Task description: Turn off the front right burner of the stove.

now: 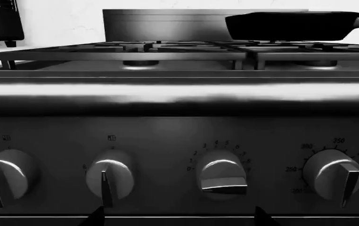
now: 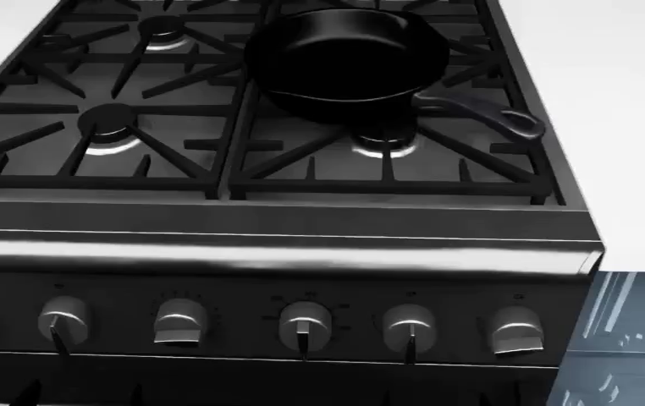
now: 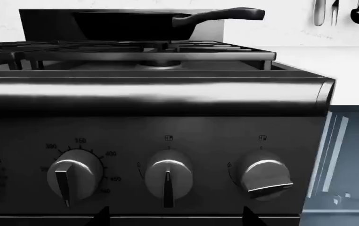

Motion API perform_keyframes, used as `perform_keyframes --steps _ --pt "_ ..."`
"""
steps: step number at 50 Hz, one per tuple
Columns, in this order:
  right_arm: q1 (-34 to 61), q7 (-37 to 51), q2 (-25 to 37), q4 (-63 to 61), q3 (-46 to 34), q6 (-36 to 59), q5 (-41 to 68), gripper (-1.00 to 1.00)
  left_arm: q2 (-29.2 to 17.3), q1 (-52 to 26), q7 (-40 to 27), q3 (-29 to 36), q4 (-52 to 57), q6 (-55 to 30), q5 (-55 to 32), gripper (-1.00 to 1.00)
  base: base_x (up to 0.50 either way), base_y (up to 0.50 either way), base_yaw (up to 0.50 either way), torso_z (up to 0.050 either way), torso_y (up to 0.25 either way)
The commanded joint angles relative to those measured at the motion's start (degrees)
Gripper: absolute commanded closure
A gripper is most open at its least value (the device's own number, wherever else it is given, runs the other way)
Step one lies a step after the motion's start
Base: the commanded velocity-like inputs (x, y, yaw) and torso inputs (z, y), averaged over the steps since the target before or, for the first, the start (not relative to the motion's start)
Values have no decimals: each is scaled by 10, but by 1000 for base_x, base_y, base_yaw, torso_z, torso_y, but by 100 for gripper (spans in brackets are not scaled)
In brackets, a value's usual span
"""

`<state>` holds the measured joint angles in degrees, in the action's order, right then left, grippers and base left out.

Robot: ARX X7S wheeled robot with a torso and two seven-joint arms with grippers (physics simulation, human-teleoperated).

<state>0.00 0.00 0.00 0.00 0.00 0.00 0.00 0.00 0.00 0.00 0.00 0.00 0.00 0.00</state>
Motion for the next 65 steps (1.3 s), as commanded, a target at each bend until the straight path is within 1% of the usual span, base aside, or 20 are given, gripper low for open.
perform_keyframes --steps 1,18,38,44,59,65 --pt "-1 11 9 0 -12 -2 9 -100 -9 1 -10 11 -1 1 -9 -100 0 0 0 0 0" --pt "5 42 35 -11 -39 23 28 -100 -33 -4 -37 41 10 -11 -34 -100 0 0 0 0 0" --pt "3 58 48 -5 -53 8 43 -100 -48 -3 -52 60 5 0 -49 -100 0 0 0 0 0" --pt "3 61 51 -4 -57 7 49 -100 -51 -3 -56 63 4 0 -53 -100 0 -215 0 0 0" --pt "2 71 60 -2 -68 7 61 -100 -61 -3 -67 74 4 2 -63 -100 0 -500 0 0 0" --pt "3 75 64 -2 -74 10 61 -100 -64 -2 -70 78 6 5 -68 -100 0 0 0 0 0"
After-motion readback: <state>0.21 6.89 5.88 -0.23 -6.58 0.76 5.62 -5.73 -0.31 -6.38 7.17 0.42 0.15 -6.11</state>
